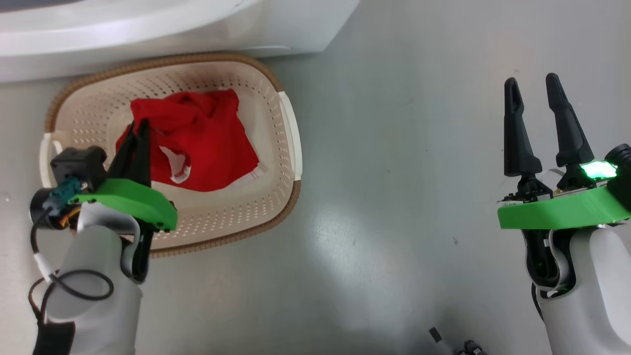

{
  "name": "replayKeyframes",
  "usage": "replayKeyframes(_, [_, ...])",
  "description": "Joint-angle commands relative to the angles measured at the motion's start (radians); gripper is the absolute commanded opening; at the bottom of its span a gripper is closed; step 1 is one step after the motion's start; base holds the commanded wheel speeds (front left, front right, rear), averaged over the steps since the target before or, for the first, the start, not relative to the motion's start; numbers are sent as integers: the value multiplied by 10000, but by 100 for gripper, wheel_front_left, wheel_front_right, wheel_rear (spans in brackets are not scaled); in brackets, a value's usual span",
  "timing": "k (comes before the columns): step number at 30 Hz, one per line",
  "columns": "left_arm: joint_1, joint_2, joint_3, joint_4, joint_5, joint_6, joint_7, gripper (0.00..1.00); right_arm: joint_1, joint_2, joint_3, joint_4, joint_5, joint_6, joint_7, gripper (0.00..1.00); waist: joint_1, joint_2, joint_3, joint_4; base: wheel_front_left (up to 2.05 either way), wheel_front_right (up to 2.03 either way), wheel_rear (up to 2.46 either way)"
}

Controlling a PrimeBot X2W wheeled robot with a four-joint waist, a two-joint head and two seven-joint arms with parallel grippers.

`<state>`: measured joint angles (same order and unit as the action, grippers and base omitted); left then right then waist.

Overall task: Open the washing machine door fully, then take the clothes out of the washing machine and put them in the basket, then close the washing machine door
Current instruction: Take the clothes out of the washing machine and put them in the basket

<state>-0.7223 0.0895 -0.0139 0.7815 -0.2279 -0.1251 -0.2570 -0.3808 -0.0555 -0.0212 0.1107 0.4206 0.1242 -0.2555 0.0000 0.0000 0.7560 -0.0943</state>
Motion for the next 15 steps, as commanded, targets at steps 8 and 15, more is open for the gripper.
replayKeyframes(8, [-856,697,-166,1512,72,-55,-47,0,-201,50,237,-405,31,65,-63,100,0,0,838,-249,0,0,0])
replayKeyframes(15, [-1373,790,-349,2567,-153,-55,-47,0,-269,51,257,-432,102,65,-63,100,0,0,971,-321,0,0,0])
